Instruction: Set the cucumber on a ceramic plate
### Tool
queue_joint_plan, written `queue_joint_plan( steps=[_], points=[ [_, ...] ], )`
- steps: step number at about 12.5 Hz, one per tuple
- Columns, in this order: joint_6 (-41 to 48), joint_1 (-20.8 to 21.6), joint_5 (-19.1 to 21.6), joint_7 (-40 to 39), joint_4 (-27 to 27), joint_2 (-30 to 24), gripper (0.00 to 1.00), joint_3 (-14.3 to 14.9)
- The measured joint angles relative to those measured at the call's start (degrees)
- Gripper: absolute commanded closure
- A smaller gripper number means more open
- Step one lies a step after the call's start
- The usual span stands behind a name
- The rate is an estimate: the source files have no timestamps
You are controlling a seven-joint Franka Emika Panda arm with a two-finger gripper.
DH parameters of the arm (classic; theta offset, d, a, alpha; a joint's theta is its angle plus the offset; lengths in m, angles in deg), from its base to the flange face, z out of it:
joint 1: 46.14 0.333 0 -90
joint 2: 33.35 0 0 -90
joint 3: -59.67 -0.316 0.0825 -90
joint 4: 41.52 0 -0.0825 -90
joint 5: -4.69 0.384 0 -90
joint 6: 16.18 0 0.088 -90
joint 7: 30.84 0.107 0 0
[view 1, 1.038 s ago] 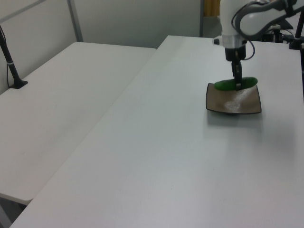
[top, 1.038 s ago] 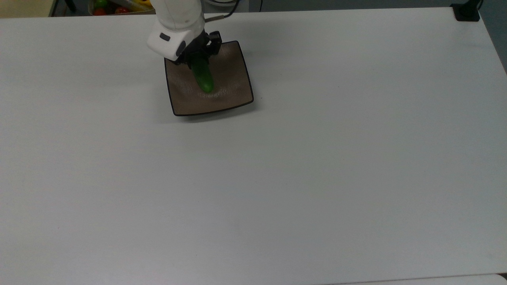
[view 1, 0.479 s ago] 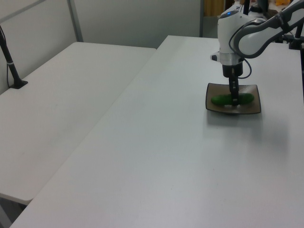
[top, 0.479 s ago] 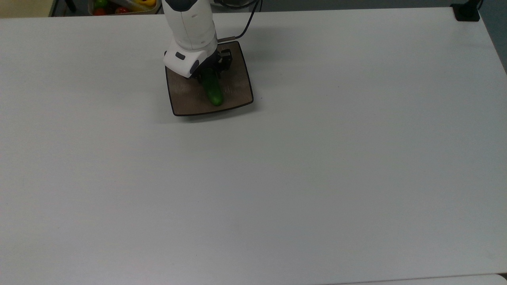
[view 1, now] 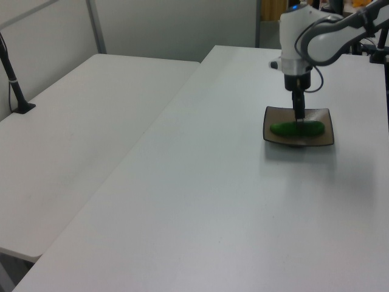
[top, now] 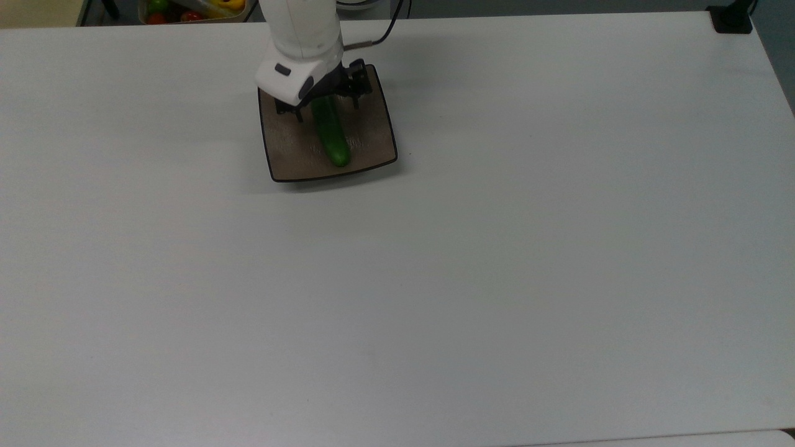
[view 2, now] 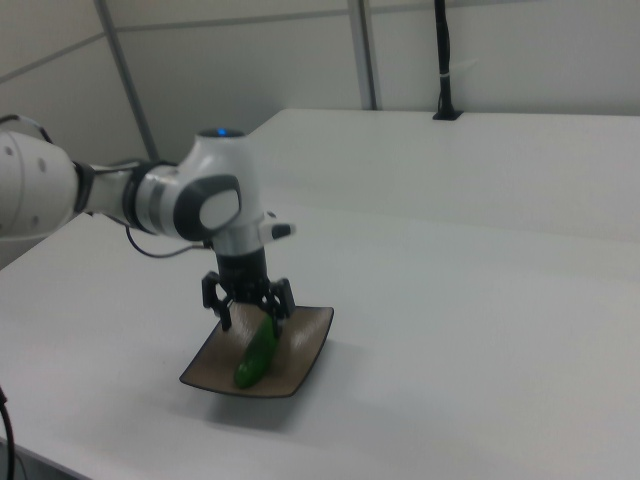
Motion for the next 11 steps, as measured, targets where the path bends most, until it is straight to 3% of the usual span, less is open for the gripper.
queue_joint_plan(
  steps=[4, 11],
  points=[
    [11.35, -0.11, 0.01, 0.4, 8.75, -5.3, 0.0, -0.21],
    [26.99, -0.12, 0.02, 0.74, 23.0, -7.08, 0.0, -0.21]
  ],
)
